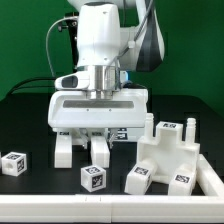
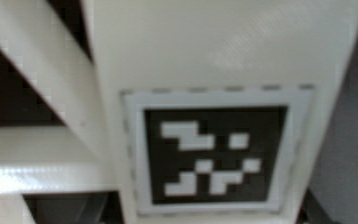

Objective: Assemble chair

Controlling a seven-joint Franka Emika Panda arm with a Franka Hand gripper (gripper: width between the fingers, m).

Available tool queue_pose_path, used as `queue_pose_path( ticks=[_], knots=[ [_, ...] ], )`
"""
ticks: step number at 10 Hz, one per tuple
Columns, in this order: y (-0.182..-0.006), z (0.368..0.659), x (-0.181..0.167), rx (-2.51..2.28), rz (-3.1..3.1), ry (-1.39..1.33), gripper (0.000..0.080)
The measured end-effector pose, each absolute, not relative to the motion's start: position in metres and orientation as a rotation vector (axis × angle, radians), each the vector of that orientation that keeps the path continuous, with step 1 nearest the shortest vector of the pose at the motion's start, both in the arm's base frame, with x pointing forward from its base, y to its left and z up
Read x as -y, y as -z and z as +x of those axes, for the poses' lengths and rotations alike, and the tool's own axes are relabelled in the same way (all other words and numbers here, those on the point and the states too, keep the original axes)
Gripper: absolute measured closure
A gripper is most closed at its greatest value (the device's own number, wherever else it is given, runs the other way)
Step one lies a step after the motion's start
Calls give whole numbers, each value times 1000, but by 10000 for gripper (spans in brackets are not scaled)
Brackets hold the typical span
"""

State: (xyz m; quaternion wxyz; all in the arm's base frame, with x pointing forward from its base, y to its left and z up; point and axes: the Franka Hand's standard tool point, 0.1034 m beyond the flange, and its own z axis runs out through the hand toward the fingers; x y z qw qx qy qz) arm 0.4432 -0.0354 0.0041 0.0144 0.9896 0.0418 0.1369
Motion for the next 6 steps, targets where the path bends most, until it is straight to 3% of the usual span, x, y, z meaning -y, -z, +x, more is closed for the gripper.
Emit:
queue_pose_path(
  ticks=[2,6],
  knots=[
    [-11,441,45,-61,3108,-345,517],
    [-52,444,44,151,3214,-78,515]
  ],
)
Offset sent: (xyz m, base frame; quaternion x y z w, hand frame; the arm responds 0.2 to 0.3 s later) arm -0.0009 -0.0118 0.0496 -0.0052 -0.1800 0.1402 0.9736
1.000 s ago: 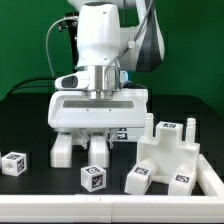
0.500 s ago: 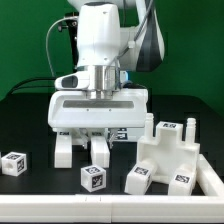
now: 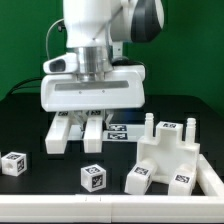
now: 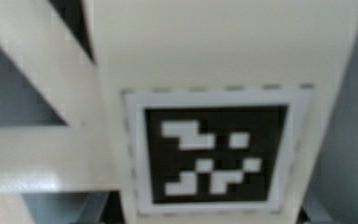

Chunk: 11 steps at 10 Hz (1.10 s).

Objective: Assemble chair

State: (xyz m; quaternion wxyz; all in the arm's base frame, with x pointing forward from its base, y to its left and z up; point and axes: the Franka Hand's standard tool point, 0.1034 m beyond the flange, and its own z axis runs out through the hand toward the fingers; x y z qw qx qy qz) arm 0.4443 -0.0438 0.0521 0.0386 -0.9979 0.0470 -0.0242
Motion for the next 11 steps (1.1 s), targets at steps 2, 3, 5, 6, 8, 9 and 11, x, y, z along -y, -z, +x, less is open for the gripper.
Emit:
queue_pose_path(
  ticks=[2,3,5,6,8,9,11],
  knots=[
    [-48,438,32,-122,-3008,-134,515],
    [-49,437,30,-109,-2980,-247,515],
    [-68,451,33,-76,-2910,-586,515],
    [-82,459,32,-71,-2881,-702,515],
    [-96,472,24,-112,-2811,-1003,515],
    [-82,469,16,-162,-2788,-1025,515],
    [-83,453,14,-132,-2665,-1268,515]
  ],
)
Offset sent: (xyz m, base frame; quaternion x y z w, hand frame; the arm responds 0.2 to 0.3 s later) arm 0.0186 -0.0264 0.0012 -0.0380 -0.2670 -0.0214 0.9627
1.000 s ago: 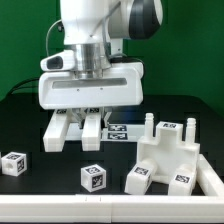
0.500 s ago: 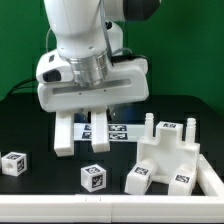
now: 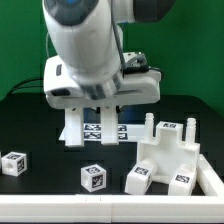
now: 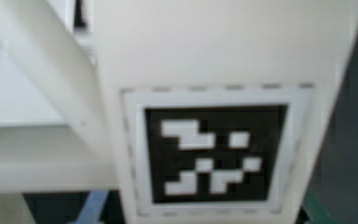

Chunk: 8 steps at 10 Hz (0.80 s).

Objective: Assemble chair

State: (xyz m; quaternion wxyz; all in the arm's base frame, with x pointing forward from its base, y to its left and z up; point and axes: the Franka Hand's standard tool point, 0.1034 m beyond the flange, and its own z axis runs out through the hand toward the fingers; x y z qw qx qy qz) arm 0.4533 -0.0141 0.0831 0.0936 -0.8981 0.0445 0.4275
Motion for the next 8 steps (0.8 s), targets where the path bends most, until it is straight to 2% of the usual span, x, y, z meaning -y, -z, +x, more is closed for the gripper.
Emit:
queue_pose_path(
  ticks=[1,2,3,4,6,8],
  knots=[
    [-82,457,15,-125,-2633,-1323,515],
    [-96,459,21,-124,-2536,-1486,515],
    [-99,477,30,-134,-2523,-1509,515],
    [-103,478,34,-143,-2491,-1562,515],
    [-95,478,37,-163,-2452,-1608,515],
    [-95,477,36,-170,-2447,-1617,515]
  ],
)
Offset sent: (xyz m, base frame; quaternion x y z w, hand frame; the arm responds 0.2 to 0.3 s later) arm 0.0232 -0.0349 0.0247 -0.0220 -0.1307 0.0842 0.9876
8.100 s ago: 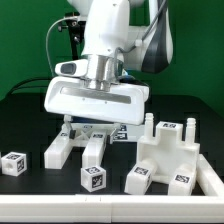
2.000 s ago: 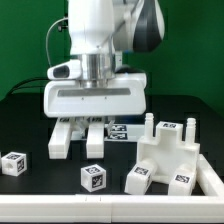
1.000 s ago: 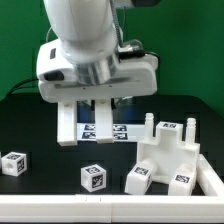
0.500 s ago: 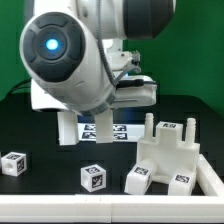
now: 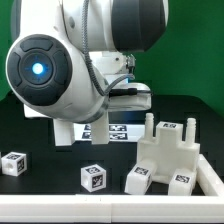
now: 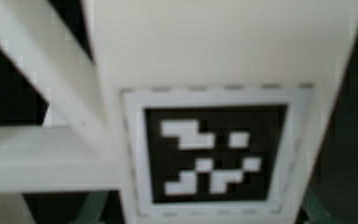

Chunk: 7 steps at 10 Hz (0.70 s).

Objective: Assemble chair

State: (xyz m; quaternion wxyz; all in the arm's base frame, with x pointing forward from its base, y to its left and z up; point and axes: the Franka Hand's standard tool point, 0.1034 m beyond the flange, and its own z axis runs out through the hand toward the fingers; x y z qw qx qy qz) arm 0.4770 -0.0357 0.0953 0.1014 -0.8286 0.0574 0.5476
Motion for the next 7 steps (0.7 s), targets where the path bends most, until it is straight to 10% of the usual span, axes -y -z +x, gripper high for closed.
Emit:
queue_pose_path(
  ticks=[7],
  knots=[
    [-80,481,44,-353,-2344,-1699,515]
  ],
)
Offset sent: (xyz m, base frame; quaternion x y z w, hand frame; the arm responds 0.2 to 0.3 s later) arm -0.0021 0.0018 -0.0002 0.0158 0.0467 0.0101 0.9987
